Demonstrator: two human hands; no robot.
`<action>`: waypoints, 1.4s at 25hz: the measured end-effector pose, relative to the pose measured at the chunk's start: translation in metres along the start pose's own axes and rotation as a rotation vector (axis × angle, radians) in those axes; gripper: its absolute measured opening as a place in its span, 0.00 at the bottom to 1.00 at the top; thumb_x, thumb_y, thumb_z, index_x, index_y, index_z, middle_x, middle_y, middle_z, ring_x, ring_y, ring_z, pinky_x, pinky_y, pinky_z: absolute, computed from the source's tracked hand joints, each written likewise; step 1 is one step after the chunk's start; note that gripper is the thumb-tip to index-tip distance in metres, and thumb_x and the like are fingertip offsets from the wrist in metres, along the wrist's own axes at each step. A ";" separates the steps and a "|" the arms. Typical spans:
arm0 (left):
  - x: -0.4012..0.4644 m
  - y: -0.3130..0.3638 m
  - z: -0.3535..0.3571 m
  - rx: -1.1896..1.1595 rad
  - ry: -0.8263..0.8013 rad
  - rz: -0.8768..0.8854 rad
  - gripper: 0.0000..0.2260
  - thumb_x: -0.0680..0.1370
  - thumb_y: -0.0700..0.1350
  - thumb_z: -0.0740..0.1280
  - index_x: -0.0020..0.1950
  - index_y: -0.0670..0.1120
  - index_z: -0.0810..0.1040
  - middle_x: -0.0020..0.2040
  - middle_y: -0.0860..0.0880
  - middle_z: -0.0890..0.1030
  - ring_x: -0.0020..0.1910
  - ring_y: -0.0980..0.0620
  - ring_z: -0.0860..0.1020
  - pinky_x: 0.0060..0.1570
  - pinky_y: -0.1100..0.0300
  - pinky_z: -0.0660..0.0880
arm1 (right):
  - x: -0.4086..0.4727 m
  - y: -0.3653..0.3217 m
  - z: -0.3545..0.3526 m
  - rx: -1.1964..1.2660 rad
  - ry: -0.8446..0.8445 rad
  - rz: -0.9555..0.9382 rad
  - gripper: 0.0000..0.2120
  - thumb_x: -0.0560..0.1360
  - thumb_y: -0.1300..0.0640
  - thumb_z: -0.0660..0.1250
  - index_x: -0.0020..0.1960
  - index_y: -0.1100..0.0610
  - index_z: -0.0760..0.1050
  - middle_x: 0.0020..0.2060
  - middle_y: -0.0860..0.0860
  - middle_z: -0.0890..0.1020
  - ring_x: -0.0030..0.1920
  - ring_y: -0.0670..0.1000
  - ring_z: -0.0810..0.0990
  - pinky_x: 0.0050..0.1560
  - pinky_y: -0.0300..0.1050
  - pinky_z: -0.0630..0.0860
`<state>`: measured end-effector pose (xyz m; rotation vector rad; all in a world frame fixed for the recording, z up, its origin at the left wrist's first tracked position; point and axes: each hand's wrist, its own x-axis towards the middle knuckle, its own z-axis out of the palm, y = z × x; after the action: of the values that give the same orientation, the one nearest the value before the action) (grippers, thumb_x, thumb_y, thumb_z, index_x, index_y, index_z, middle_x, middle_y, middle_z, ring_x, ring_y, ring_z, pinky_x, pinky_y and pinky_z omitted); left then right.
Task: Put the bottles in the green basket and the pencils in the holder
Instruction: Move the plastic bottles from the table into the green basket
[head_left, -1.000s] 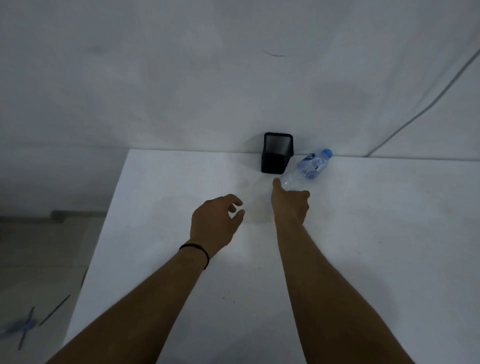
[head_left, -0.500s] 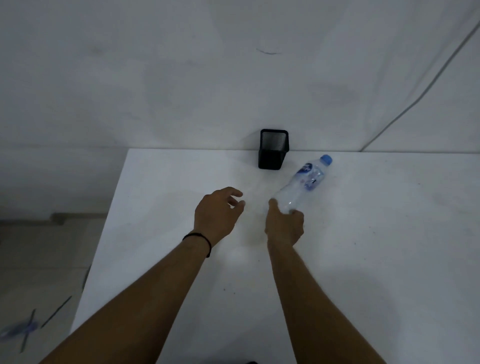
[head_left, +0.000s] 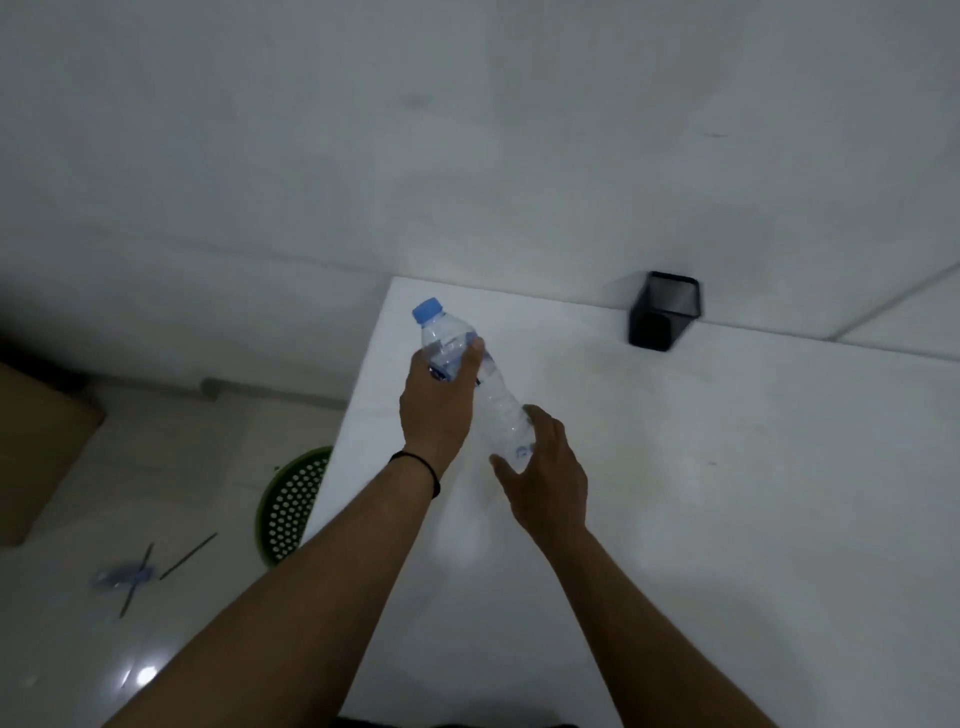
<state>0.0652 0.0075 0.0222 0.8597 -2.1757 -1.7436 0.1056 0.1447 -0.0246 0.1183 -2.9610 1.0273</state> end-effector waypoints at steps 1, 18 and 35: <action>0.007 -0.003 -0.028 -0.025 0.069 -0.012 0.23 0.73 0.68 0.64 0.60 0.53 0.75 0.47 0.57 0.80 0.45 0.61 0.79 0.40 0.68 0.72 | -0.001 -0.014 0.010 -0.037 -0.045 -0.044 0.33 0.69 0.48 0.76 0.70 0.50 0.66 0.63 0.49 0.77 0.53 0.49 0.81 0.49 0.41 0.77; 0.001 -0.124 -0.357 0.473 0.386 -0.143 0.11 0.74 0.55 0.71 0.48 0.52 0.74 0.33 0.52 0.79 0.32 0.52 0.78 0.28 0.61 0.71 | -0.051 -0.239 0.224 -0.228 -0.476 -0.337 0.09 0.79 0.50 0.62 0.52 0.52 0.78 0.50 0.49 0.82 0.40 0.45 0.76 0.36 0.36 0.71; 0.059 -0.317 -0.305 0.608 0.000 -0.388 0.16 0.77 0.45 0.66 0.65 0.48 0.76 0.54 0.45 0.83 0.50 0.45 0.80 0.42 0.62 0.69 | -0.037 -0.193 0.348 -0.451 -0.722 -0.111 0.04 0.76 0.62 0.65 0.43 0.56 0.73 0.45 0.55 0.80 0.42 0.52 0.77 0.36 0.43 0.71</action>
<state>0.2697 -0.3138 -0.2062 1.4998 -2.7261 -1.1931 0.1634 -0.2189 -0.1802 0.7845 -3.6596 0.3076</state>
